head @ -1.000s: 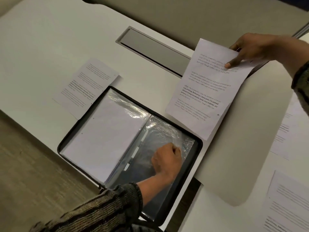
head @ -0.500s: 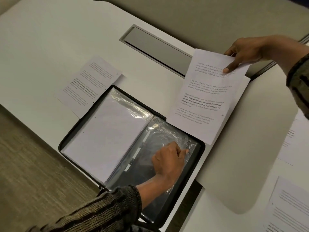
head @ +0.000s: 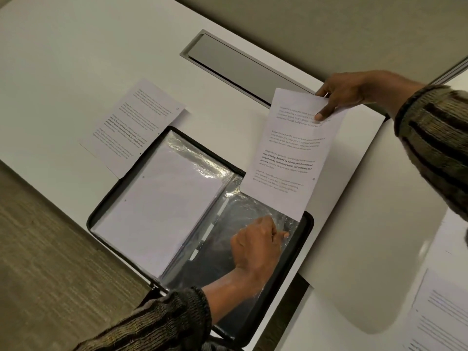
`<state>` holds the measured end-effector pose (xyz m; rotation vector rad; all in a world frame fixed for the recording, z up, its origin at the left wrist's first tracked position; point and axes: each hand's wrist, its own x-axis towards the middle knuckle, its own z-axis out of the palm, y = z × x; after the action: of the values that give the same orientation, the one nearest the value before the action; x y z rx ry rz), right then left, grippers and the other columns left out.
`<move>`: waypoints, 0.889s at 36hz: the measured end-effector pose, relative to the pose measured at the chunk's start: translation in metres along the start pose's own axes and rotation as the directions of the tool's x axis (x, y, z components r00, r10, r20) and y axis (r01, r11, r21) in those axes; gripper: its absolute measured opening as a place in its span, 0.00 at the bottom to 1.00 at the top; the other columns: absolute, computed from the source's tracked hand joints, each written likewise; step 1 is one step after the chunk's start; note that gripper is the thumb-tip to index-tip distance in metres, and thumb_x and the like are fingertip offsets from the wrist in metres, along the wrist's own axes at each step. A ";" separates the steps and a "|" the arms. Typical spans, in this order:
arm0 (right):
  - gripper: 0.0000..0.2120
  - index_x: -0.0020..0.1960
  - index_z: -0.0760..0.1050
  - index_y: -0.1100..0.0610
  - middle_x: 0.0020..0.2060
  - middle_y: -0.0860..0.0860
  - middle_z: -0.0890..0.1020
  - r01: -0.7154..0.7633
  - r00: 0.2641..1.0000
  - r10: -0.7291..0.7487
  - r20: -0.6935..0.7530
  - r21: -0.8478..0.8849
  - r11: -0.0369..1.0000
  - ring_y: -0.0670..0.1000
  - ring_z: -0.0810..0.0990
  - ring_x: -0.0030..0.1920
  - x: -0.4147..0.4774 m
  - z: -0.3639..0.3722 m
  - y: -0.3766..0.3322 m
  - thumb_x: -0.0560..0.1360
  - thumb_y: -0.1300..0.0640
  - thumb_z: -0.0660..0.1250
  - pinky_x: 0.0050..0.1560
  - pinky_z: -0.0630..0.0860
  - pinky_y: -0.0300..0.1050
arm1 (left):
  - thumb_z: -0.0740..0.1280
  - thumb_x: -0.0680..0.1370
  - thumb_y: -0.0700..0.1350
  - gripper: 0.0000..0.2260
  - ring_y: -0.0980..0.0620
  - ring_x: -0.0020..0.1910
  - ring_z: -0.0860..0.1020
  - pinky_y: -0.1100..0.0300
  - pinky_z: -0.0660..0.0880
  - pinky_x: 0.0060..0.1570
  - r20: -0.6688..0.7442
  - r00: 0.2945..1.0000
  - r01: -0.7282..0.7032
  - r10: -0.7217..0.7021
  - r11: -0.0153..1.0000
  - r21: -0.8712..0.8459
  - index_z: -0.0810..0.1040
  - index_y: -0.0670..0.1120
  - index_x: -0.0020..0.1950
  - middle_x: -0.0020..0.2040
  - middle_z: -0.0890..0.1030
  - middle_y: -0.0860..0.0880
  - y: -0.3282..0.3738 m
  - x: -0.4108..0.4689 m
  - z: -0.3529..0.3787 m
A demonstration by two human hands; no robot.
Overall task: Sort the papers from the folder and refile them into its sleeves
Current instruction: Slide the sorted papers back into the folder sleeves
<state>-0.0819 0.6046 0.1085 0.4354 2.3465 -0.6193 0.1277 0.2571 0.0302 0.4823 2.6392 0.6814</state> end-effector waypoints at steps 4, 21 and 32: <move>0.14 0.54 0.85 0.54 0.46 0.51 0.87 0.015 1.000 -0.015 0.003 0.038 0.999 0.50 0.82 0.42 0.006 0.005 -0.004 0.70 0.58 0.83 0.48 0.80 0.46 | 0.71 0.79 0.62 0.13 0.58 0.38 0.79 0.62 0.75 0.42 0.014 1.000 -0.013 0.014 1.000 -0.019 0.78 0.53 0.48 0.41 0.81 0.56 -0.002 -0.001 -0.003; 0.11 0.51 0.86 0.54 0.47 0.53 0.86 -0.002 1.000 0.004 -0.017 0.089 0.996 0.53 0.82 0.44 0.015 0.017 0.001 0.70 0.59 0.83 0.50 0.81 0.48 | 0.75 0.76 0.61 0.13 0.60 0.33 0.79 0.64 0.74 0.35 -0.010 0.998 -0.061 0.062 0.996 0.058 0.79 0.53 0.47 0.38 0.81 0.56 -0.005 -0.002 -0.004; 0.13 0.52 0.85 0.53 0.48 0.51 0.87 0.005 1.000 -0.004 -0.019 0.053 0.999 0.50 0.82 0.43 0.017 0.027 -0.004 0.70 0.56 0.83 0.46 0.77 0.43 | 0.75 0.74 0.64 0.15 0.61 0.31 0.75 0.66 0.70 0.33 -0.052 0.993 -0.101 0.102 0.995 0.020 0.77 0.54 0.45 0.37 0.79 0.58 -0.010 -0.002 0.001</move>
<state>-0.0814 0.5890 0.0802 0.4614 2.3535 -0.6842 0.1274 0.2483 0.0245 0.6148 2.6873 0.7115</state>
